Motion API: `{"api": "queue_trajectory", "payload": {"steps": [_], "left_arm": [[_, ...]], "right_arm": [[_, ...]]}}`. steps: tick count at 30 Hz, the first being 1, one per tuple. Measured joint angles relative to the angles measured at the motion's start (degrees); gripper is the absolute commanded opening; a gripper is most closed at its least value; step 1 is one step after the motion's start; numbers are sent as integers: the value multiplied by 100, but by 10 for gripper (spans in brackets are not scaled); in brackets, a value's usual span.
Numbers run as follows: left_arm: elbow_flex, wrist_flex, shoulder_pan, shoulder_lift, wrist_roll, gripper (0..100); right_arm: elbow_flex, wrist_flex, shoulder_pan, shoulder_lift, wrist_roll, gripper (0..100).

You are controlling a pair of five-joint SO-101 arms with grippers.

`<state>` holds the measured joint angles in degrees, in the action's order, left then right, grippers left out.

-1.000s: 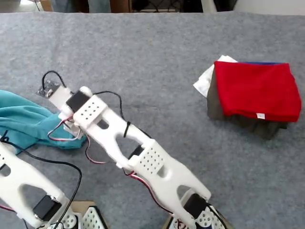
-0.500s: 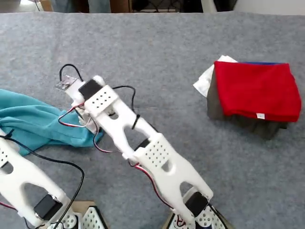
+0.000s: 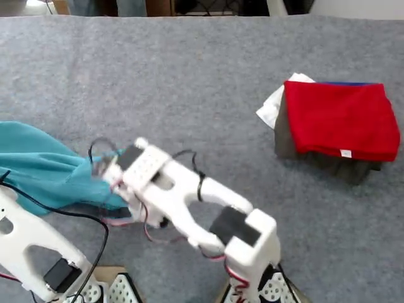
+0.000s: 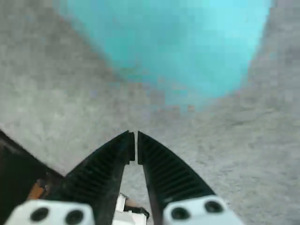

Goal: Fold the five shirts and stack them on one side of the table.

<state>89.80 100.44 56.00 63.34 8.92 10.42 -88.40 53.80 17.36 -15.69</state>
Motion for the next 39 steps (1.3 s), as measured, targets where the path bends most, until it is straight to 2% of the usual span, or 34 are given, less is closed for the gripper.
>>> {"api": "queue_trajectory", "payload": {"steps": [4,8,13,17,21,24,30,39], "left_arm": [[-9,0,44,0,0,29],[-26,0,62,0,0,29],[-123,0,0,62,0,29],[-123,-44,-316,554,0,29],[-132,-202,-545,879,0,29],[-132,-299,-563,914,0,29],[-123,-308,-545,905,0,29],[-123,-404,-545,905,0,29]], "right_arm": [[404,176,62,-343,-114,111],[316,158,-369,-571,-141,191],[-1011,448,-1011,-484,-132,149],[-2207,800,-923,422,-62,16],[-3446,967,-686,1811,545,24],[-4448,475,-545,2866,879,16],[-6180,-949,-457,4141,967,15],[-5811,-1169,-440,3666,958,31]]}}
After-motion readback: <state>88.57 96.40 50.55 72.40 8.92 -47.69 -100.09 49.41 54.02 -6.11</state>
